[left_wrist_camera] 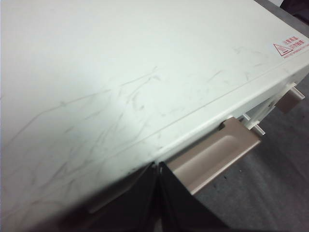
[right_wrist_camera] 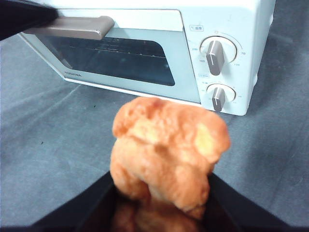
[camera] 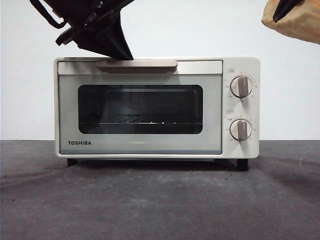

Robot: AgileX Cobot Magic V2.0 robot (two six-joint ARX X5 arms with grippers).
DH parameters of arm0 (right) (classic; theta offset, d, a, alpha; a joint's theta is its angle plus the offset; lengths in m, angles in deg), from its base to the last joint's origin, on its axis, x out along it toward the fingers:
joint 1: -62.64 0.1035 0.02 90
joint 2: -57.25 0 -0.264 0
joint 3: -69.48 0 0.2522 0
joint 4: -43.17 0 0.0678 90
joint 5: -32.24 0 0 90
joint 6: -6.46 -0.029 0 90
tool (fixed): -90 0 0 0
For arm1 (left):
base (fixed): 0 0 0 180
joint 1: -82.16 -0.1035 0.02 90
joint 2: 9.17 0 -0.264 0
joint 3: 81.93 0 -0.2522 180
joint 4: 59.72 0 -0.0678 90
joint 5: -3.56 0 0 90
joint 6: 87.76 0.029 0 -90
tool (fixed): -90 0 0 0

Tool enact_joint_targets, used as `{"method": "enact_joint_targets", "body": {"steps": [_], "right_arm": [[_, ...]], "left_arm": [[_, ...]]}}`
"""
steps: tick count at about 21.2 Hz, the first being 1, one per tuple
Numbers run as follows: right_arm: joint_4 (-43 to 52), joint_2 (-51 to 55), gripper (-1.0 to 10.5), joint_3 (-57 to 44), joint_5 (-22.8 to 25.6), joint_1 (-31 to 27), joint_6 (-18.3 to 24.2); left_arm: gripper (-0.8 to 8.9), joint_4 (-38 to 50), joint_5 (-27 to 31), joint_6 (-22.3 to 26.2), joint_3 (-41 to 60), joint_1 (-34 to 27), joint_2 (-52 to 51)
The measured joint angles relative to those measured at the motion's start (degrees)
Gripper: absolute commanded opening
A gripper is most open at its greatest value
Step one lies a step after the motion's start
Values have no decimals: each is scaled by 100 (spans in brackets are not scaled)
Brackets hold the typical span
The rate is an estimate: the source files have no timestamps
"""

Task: The left arm flap open the oven, the right arm pick bread and place it into oven, the left arm flap close the oven

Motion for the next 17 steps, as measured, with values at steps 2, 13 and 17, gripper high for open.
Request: {"method": "enact_joint_targets", "body": {"steps": [2,13,17], "right_arm": [[0,0,199,0,0,0,2],[0,0,199,0,0,0,46],[-2,0,199,0,0,0,90]], "left_arm": [[12,-50,9,22,-22,70,4],[12,-835,-105,85,-98,717,-33],[12,-1335,-177,85,-98,951,-35]]}}
